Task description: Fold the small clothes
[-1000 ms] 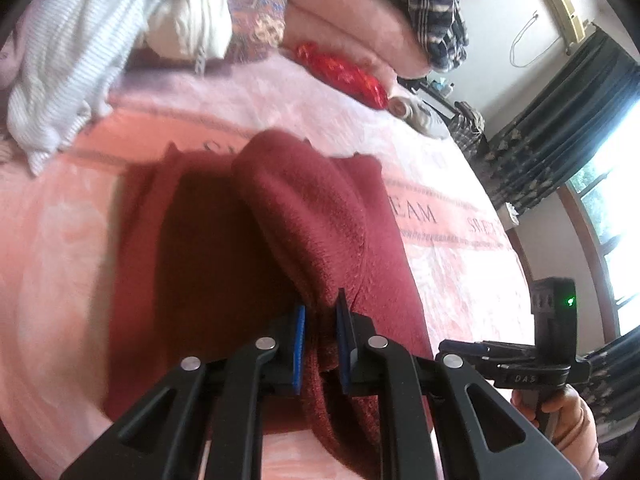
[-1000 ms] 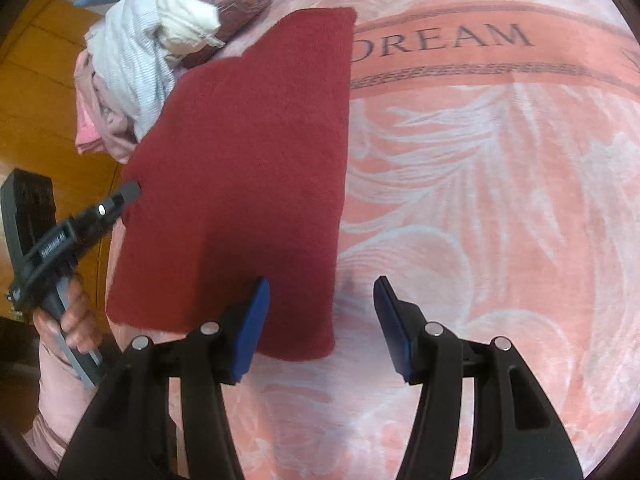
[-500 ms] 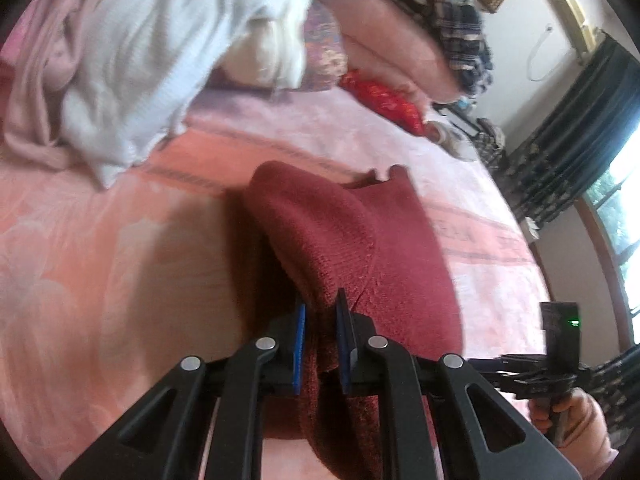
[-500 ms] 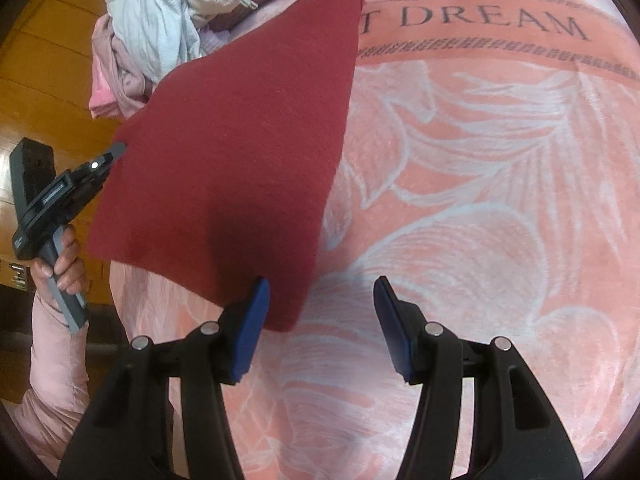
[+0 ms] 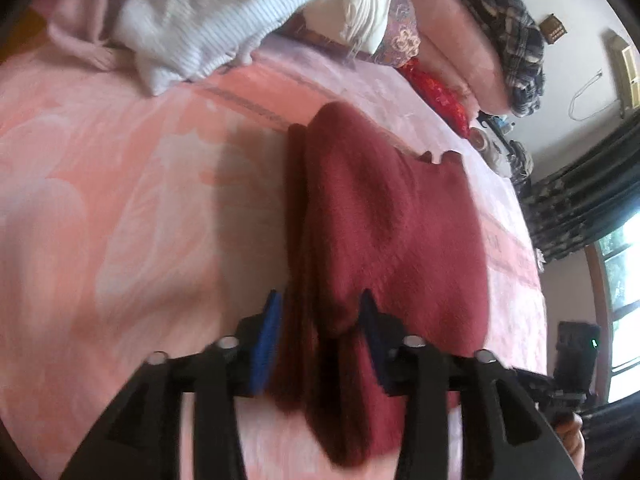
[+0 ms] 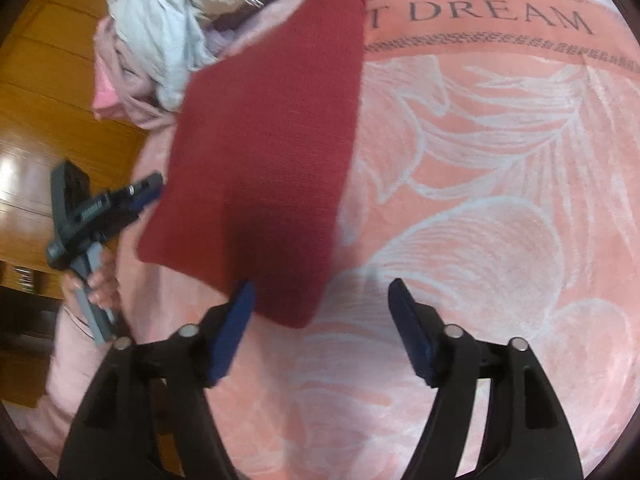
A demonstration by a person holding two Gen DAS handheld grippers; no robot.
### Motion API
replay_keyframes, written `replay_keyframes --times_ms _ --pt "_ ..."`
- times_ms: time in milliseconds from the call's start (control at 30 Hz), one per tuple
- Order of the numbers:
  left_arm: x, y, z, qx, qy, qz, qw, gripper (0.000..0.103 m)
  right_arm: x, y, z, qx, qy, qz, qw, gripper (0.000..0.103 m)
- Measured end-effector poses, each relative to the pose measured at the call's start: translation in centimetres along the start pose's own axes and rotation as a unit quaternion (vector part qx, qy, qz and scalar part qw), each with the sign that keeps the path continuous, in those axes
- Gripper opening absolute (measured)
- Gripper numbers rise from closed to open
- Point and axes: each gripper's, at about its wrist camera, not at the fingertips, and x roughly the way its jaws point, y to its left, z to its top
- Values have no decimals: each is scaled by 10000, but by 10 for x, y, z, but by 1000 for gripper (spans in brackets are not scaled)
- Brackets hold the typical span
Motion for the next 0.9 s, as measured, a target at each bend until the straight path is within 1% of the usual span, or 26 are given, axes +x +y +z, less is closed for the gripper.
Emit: replay_keyframes --times_ms 67,133,233,333,367,400,433,467,500,533,567,600,633,700,733,800,833,900 --pt "-15 -7 -15 171 14 37 9998 51 6 3 -1 -15 76 -8 10000 75" --pt "-23 -14 -30 366 98 179 9991 55 14 4 0 7 148 -63 9999 75" --pt "-24 -22 -49 353 333 57 9988 56 24 5 0 87 195 -31 9998 75" --pt "-24 -31 -59 369 406 -116 9984 56 38 11 2 59 278 -146 9995 75" --pt "-22 -33 -59 394 411 -111 9983 56 41 10 2 81 315 -112 9994 72" --pt "-20 -35 -59 395 408 -72 9984 54 45 9 3 110 310 -73 9994 68" --pt "-15 -35 -57 363 438 -47 9984 51 46 9 4 113 314 -6 9994 54" --pt "-11 -34 -56 336 484 -88 9982 29 48 8 5 205 383 264 9987 30" --pt "-4 -31 -54 250 574 -56 9980 21 47 7 4 309 375 367 9981 27" --pt "0 -27 -53 144 628 -61 9979 15 42 9 4 266 345 455 9980 21" --pt "2 -23 -51 0 665 -151 9977 11 33 14 3 89 262 490 9984 19" --pt "0 -21 -51 -71 638 -211 9977 11 21 19 1 -73 157 496 9986 18" --pt "-7 -21 -51 8 526 -234 9983 10 13 21 -1 -153 88 513 9985 17" --pt "-19 -22 -53 254 295 -102 9992 10 0 23 -7 -287 14 523 9982 16" --pt "-21 -19 -55 302 262 -92 9992 10 2 22 -9 -280 77 474 9985 16" --pt "-12 -13 -57 302 392 -28 9988 10 15 18 -11 -328 259 256 9988 16" --pt "-2 -9 -59 308 499 105 9982 10 28 13 -13 -275 382 95 9988 16" --pt "14 -6 -64 371 616 301 9970 10 45 6 -13 -184 483 -14 9987 16"
